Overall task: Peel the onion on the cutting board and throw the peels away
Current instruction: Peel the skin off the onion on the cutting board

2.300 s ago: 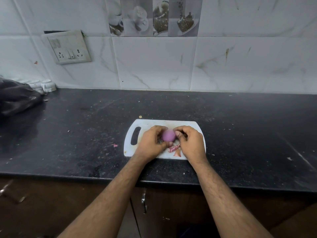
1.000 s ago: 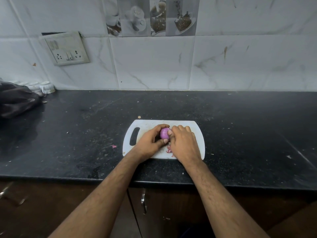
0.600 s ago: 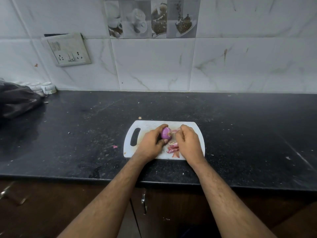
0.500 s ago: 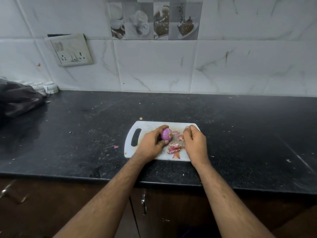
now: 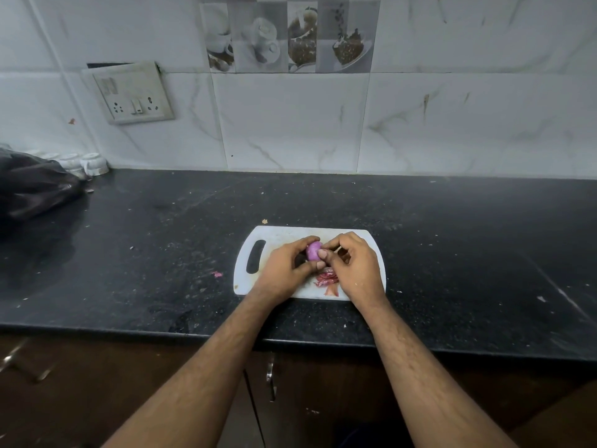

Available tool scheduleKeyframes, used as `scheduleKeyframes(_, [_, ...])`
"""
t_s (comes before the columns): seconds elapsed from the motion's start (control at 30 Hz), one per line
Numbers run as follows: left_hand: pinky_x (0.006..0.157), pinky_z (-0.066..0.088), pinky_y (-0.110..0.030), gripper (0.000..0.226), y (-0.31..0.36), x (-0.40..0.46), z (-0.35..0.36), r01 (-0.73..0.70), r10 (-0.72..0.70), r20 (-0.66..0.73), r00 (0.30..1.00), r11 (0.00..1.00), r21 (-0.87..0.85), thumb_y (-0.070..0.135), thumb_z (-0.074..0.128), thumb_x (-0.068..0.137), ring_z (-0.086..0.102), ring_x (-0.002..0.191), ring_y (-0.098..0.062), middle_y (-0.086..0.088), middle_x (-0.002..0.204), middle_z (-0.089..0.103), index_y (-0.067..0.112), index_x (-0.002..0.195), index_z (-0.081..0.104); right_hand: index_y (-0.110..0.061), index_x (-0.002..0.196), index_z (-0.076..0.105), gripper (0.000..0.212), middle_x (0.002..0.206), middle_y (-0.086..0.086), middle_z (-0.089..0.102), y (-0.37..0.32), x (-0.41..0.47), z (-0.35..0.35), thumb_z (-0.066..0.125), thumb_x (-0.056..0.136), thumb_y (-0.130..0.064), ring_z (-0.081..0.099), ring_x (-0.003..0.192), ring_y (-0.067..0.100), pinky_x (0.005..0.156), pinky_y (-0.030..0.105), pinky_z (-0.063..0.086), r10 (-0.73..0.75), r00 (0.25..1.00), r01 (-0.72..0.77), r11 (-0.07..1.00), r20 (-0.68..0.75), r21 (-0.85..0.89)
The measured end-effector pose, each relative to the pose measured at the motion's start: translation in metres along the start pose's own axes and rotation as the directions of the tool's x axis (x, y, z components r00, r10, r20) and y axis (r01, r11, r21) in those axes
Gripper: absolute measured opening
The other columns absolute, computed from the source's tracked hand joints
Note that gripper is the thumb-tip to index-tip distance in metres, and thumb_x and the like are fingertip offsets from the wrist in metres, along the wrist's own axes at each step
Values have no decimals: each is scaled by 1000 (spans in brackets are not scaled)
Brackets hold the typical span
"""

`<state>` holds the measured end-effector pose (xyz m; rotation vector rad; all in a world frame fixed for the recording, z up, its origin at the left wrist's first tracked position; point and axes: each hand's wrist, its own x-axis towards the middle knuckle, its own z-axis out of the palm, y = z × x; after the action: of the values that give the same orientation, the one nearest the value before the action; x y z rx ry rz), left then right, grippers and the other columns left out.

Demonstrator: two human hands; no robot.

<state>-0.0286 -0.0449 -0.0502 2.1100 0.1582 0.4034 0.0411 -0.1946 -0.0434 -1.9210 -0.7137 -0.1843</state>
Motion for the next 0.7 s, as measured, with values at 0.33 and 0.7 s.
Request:
scheduleKeyframes(0.33, [102, 46, -12, 56, -1, -1, -1, -20, 20, 16, 1000, 999, 29, 16, 76, 90, 64, 115, -1, 4, 129, 69, 15, 143, 57, -21, 105, 70, 13, 98, -11, 60, 6, 1, 7, 57, 102, -25, 49, 100, 11, 63, 25, 55, 2, 999, 7, 976, 41, -216])
scheduleKeyframes(0.7, [110, 45, -26, 59, 1, 0, 0, -7, 6, 13, 1000, 998, 56, 21, 76, 90, 63, 120, -9, 3, 134, 66, 18, 145, 54, -13, 105, 60, 12, 95, 3, 69, 13, 5, 7, 48, 104, -13, 65, 90, 22, 73, 35, 52, 189, 961, -227, 956, -204, -185])
